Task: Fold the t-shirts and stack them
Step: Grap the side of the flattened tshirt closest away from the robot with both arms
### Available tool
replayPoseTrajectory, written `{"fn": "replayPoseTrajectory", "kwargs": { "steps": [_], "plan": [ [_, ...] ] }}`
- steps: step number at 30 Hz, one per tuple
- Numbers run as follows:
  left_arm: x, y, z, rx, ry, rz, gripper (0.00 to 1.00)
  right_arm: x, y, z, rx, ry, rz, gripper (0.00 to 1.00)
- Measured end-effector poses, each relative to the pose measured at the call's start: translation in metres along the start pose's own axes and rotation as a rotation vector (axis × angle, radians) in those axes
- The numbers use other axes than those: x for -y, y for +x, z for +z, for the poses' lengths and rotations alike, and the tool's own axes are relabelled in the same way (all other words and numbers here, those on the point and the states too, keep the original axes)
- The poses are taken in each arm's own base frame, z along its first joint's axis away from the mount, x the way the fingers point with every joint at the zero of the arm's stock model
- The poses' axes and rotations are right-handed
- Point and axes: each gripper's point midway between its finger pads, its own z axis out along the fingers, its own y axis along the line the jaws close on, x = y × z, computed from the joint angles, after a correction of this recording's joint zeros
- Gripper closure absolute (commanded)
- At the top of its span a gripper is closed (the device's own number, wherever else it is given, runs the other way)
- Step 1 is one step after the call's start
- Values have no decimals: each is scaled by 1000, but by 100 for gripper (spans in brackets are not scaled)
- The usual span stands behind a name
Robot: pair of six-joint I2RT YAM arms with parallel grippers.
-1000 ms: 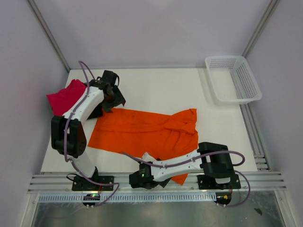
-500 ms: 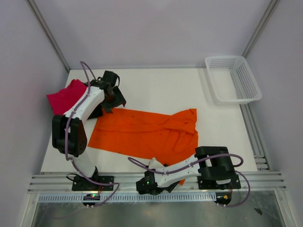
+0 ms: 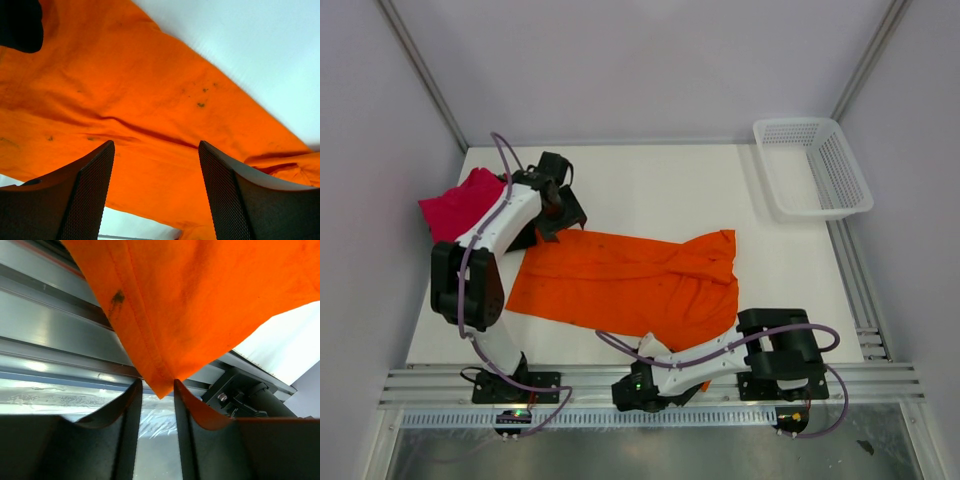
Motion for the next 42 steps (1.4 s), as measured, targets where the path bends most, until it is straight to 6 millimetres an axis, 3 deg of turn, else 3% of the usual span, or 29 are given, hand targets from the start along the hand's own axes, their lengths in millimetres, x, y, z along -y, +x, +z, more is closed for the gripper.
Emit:
{"fn": "replayPoseTrajectory", "kwargs": {
  "steps": [8, 17, 27, 30, 38, 42],
  "plan": [
    [-11, 12, 4, -24, -22, 3, 30, -2, 3, 2, -5, -1, 22, 89],
    [-30, 30, -11, -16, -19, -1, 30, 6, 0, 2, 16, 40, 51, 97],
    [-47, 38, -38, 31, -8, -20, 30, 21, -11, -7, 77, 88, 61, 97],
    [-60, 52, -44, 17, -26, -54, 30, 26, -17, -17, 109, 79, 79, 97],
    [-121, 113, -45, -53, -170, -177, 31, 38, -22, -27, 146, 76, 103, 97],
    [-133, 125, -44, -71, -211, -212, 31, 38, -21, -25, 145, 78, 93, 97]
  ]
}}
